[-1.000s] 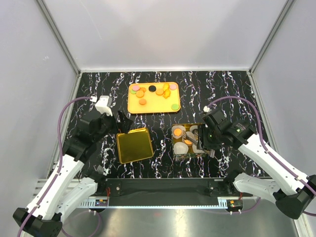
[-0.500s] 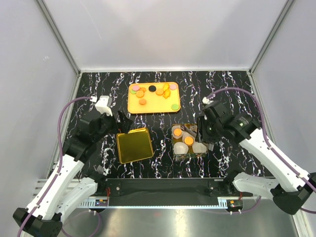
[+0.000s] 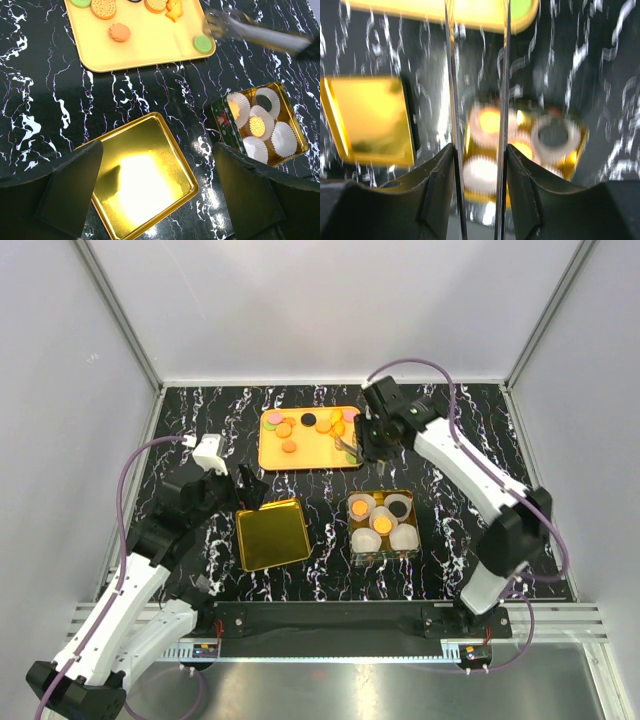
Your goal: Pack the cookies
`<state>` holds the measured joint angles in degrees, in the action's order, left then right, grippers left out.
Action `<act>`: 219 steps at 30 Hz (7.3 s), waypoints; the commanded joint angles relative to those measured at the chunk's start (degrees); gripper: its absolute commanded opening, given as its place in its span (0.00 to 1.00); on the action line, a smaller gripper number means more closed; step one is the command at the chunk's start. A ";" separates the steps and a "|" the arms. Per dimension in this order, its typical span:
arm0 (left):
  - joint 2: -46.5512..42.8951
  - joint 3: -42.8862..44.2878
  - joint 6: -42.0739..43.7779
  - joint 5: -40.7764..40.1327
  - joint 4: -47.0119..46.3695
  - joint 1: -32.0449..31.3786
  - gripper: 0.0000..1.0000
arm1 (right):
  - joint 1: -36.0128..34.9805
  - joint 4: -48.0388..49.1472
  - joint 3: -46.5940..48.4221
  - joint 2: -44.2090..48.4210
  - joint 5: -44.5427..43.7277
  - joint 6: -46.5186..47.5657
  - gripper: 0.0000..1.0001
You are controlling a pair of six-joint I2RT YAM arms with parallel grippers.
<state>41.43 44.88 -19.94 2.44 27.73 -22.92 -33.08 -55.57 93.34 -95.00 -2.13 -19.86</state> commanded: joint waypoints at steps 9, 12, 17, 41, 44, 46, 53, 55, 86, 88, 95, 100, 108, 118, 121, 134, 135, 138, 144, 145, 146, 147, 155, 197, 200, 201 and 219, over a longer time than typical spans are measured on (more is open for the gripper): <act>0.05 0.64 -0.36 0.55 -2.24 0.33 0.99 | 0.65 3.80 23.35 -22.57 5.38 3.42 0.50; -0.12 0.56 -0.27 0.29 -2.15 0.33 0.99 | -1.19 3.10 27.06 -25.40 5.30 3.25 0.51; -0.21 0.64 -0.27 0.02 -2.15 0.24 0.99 | -3.66 0.20 36.72 -32.43 5.12 3.24 0.52; -0.39 0.56 -0.36 0.55 -2.24 0.33 0.99 | -8.58 -3.67 45.00 -40.26 1.18 3.07 0.54; -0.38 0.56 -0.45 0.64 -2.24 0.33 0.99 | -8.93 -3.58 43.25 -39.12 -0.24 3.25 0.54; -0.38 0.56 -0.45 0.90 -2.32 0.33 0.99 | -9.02 -3.05 42.45 -38.07 -0.42 2.98 0.54; -0.47 0.56 -0.45 1.16 -2.33 0.33 0.99 | -9.46 -3.67 41.31 -36.84 -1.74 3.24 0.54; -0.56 0.56 -0.45 1.17 -2.41 0.33 0.99 | -9.72 -4.02 41.40 -36.84 -1.91 3.25 0.54; -1.00 0.56 -0.53 0.90 -2.33 0.33 0.99 | -10.95 -5.60 41.48 -35.43 -3.14 3.77 0.49; -1.00 0.56 -0.53 0.82 -2.41 0.33 0.99 | -11.04 -5.43 41.48 -35.52 -3.32 3.86 0.48; -0.47 0.56 -0.53 1.17 -2.33 0.33 0.99 | -10.95 -6.30 43.42 -36.75 -3.32 4.48 0.46; -0.74 0.47 -0.62 1.08 -2.50 0.33 0.99 | -10.95 -5.78 42.63 -35.61 -4.02 4.65 0.43; -0.74 0.56 -0.53 0.90 -2.33 0.33 0.99 | -10.95 -6.13 42.45 -32.71 -5.78 5.00 0.41; -1.09 0.47 -0.62 0.99 -2.41 0.24 0.99 | -10.69 -4.90 36.57 -26.29 -7.89 4.74 0.41; -1.18 0.47 -0.62 0.99 -2.41 0.33 0.99 | -10.51 -4.99 34.82 -24.80 -8.41 4.56 0.41; -1.35 0.47 -0.53 1.34 -2.50 0.33 0.99 | -10.25 -5.07 17.15 -3.64 -11.05 2.37 0.41; -1.35 0.47 -0.53 1.34 -2.50 0.33 0.99 | -10.16 -5.60 16.01 -2.05 -11.05 2.02 0.41; -1.53 0.56 -0.53 1.25 -2.50 0.33 0.99 | -10.25 -7.35 11.00 4.54 -11.23 0.88 0.41; -1.61 0.56 -0.53 1.17 -2.41 0.42 0.99 | -10.25 -14.20 3.52 15.62 -10.61 -2.37 0.42; -1.62 0.56 -0.53 1.17 -2.41 0.33 0.99 | -10.25 -14.82 1.34 18.42 -10.35 -3.25 0.42; -1.62 0.47 -0.53 1.08 -2.50 0.33 0.99 | -10.16 -16.40 0.27 19.75 -9.39 -3.69 0.41; -1.70 0.47 -0.53 1.08 -2.50 0.42 0.99 | -10.34 -17.19 -0.61 20.90 -8.86 -4.74 0.41; -1.26 0.56 -0.45 0.90 -2.33 0.33 0.99 | -10.34 -21.86 -10.63 30.57 -2.45 -8.27 0.42; -0.30 0.56 -0.53 0.81 -2.24 0.42 0.99 | -15.08 -14.21 -27.42 36.11 5.73 -15.56 0.40; -0.47 0.47 -0.53 0.73 -2.32 0.42 0.99 | -15.26 -13.95 -27.42 35.85 5.73 -15.56 0.41; -0.56 0.47 -0.53 0.73 -2.24 0.42 0.99 | -15.43 -14.04 -27.60 35.76 5.65 -15.56 0.41; -0.30 0.56 -0.45 0.81 -2.41 0.42 0.99 | -15.35 -13.51 -26.98 33.57 5.56 -13.89 0.53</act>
<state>41.01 44.88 -20.01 2.83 27.73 -22.85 -47.90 -70.85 65.01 -61.19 3.14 -34.33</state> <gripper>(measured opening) 0.988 0.529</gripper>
